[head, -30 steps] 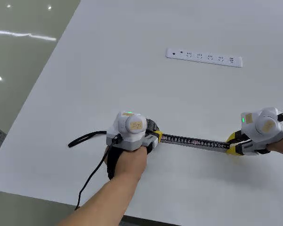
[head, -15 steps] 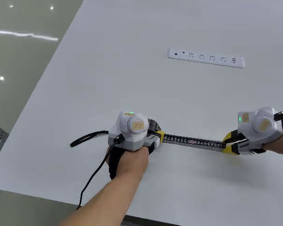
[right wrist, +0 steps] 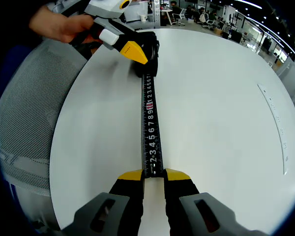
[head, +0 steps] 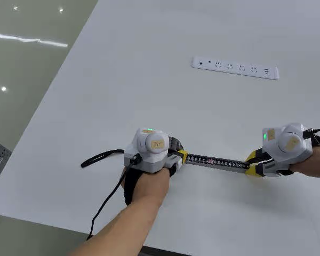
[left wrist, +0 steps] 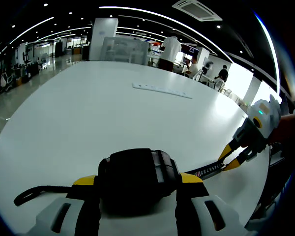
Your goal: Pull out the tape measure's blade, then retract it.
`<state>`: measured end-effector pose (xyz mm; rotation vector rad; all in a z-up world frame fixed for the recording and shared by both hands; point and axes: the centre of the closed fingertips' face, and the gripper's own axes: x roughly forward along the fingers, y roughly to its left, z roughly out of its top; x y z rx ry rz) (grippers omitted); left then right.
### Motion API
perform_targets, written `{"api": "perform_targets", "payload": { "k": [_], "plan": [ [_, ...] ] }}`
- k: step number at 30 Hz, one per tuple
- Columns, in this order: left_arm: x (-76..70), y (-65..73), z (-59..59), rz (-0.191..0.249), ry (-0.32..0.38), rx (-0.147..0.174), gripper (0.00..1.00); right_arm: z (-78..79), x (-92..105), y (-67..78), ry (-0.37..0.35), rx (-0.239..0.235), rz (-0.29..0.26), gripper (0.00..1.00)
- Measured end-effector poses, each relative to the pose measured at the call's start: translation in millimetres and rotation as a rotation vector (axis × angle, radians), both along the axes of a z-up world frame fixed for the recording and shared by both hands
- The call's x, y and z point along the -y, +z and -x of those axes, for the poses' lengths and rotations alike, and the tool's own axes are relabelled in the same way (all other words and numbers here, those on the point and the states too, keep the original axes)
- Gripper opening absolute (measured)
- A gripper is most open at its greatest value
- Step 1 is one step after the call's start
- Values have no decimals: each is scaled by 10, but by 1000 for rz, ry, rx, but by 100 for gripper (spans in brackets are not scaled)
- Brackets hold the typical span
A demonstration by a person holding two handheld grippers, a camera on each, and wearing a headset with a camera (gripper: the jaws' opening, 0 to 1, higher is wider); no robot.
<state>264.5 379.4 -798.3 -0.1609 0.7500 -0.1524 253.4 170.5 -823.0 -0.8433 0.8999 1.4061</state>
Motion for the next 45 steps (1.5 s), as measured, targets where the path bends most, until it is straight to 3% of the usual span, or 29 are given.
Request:
{"api": "perform_targets", "payload": {
  "k": [45],
  "plan": [
    [-3, 0, 5, 27, -6, 1, 58, -23, -648, -41, 43, 1, -69, 12]
  ]
}}
